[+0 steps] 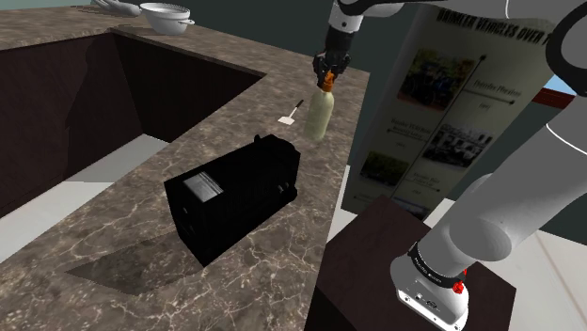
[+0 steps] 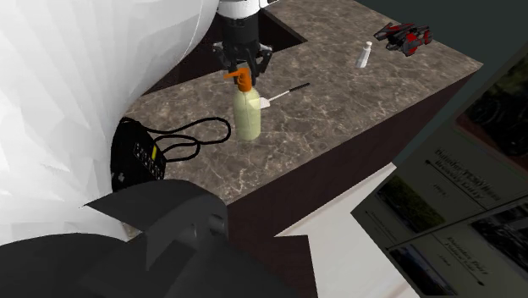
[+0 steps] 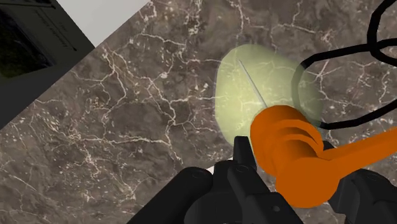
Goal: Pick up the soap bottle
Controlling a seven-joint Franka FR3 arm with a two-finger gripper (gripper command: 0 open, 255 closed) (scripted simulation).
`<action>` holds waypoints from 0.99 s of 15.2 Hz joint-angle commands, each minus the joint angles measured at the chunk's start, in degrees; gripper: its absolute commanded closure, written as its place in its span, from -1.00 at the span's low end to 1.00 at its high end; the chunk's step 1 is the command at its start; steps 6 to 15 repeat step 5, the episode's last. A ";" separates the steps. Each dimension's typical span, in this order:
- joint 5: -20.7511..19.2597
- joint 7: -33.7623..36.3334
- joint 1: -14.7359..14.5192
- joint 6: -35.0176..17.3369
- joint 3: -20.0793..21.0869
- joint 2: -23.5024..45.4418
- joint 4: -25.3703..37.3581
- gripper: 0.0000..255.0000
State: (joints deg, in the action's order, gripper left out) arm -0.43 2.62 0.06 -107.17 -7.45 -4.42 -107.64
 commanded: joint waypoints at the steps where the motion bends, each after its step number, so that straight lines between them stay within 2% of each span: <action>1: -0.01 0.00 0.00 1.58 0.00 -0.17 1.42 1.00; 3: -0.01 -0.01 -0.01 3.12 0.01 -0.13 3.00 1.00; 15: -0.01 -0.01 -0.01 3.24 0.01 -0.13 3.13 1.00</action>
